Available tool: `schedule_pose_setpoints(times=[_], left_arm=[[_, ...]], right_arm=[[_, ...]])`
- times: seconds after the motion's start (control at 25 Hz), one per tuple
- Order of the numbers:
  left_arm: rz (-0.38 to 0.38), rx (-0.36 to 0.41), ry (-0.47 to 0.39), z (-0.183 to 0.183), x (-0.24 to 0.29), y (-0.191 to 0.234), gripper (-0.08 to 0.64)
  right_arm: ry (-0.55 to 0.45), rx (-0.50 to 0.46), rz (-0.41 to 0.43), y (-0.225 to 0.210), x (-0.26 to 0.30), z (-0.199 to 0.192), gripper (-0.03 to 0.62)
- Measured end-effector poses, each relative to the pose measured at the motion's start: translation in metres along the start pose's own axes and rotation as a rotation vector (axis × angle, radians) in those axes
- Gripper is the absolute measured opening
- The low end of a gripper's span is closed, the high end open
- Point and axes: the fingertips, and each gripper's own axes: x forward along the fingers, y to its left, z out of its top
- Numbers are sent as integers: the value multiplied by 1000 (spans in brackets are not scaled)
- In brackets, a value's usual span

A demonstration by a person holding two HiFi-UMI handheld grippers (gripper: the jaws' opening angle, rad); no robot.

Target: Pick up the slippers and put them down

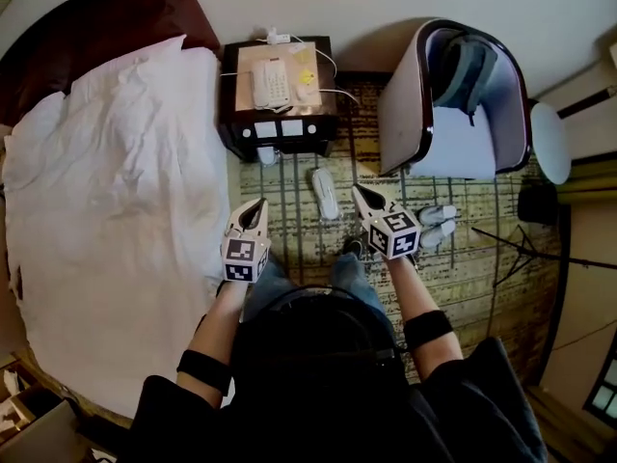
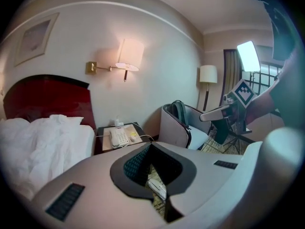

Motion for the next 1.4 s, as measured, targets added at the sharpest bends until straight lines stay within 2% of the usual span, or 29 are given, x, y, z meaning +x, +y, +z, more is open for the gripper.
schedule_pose_setpoints(times=[0.32, 0.52, 1.4], left_arm=[[47, -70, -33, 4, -31, 16, -14], [43, -63, -23, 0, -37, 23, -15], [51, -57, 4, -1, -22, 38, -11]], right_arm=[[4, -129, 58, 39, -3, 16, 0], [4, -156, 91, 50, 6, 24, 1], [42, -160, 118, 56, 22, 17, 2]])
